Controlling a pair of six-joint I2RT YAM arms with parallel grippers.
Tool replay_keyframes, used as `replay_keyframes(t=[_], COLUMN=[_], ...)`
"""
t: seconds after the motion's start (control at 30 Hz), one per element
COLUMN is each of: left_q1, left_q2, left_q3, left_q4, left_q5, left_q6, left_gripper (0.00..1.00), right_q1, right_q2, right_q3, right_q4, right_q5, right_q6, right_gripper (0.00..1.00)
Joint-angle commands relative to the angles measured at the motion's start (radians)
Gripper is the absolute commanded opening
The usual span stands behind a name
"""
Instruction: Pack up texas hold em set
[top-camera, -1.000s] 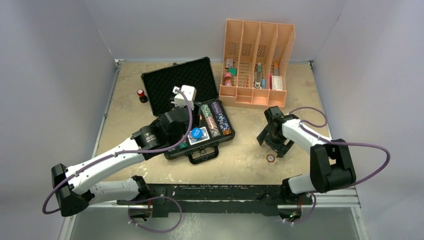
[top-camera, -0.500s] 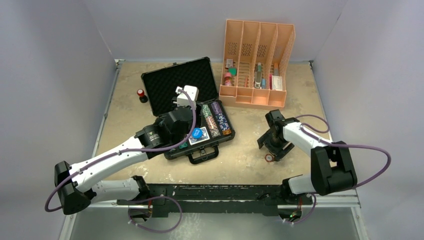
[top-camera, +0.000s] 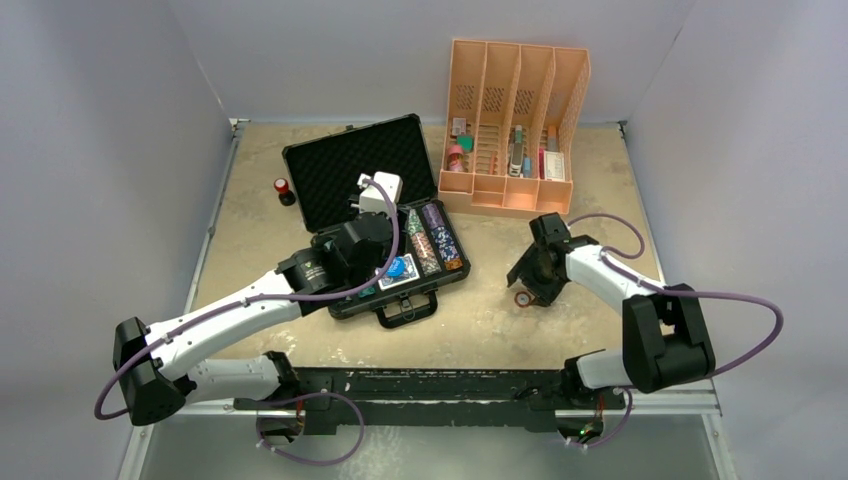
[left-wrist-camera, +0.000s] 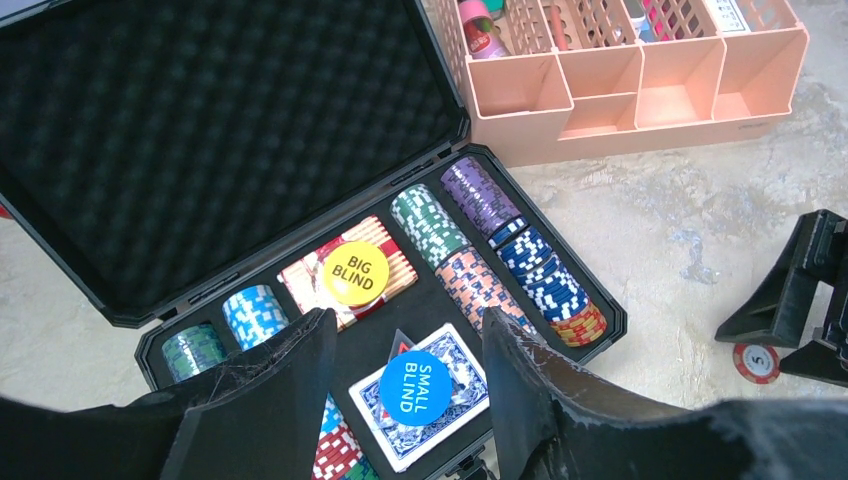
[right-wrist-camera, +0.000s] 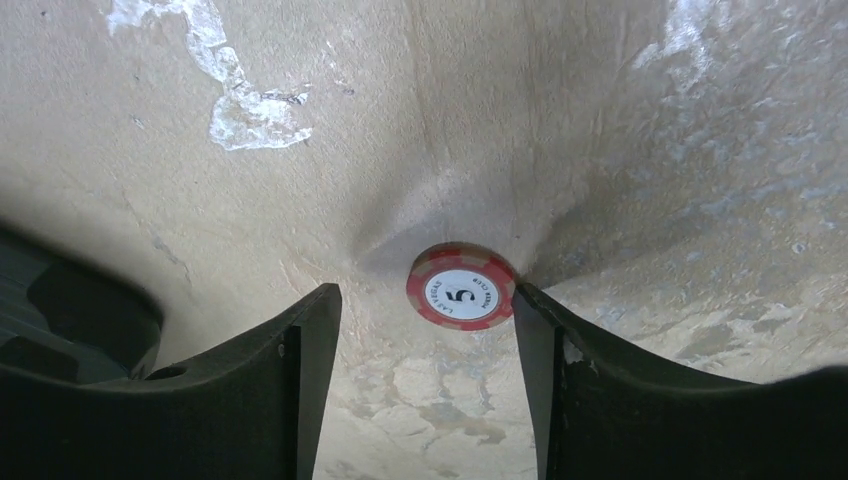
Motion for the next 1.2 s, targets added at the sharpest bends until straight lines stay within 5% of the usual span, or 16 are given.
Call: replay_keyframes(t=[0.0, 0.63, 0.87, 1.17], left_q1=[0.001, 0.000, 0.001, 0.000], left_q2=[-0.002, 0.009, 0.009, -0.011], left_q3=[0.010, 0.011, 0.008, 0.010], left_q4=[0.039, 0.042, 0.040, 0.038], left_q5=[0.004, 0.006, 0.005, 0.004], left_q6=[-0.009, -0.008, -0.009, -0.007], left_gripper=[0.55, 0.55, 0.55, 0.55], right_q1=[0.005, 0.019, 0.019, 0.021], right_q2=[-0.007, -0.032, 0.034, 0.047], right_q3=[0.027, 0.093, 0.022, -0.025], right_q4=[-0.055, -0.173, -0.106, -0.035], right_q5=[0.078, 0.240, 0.136, 0.063], right_q6=[-0.016, -0.005, 0.004, -0.053], right_gripper=[0.71, 0.66, 0.66, 0.51])
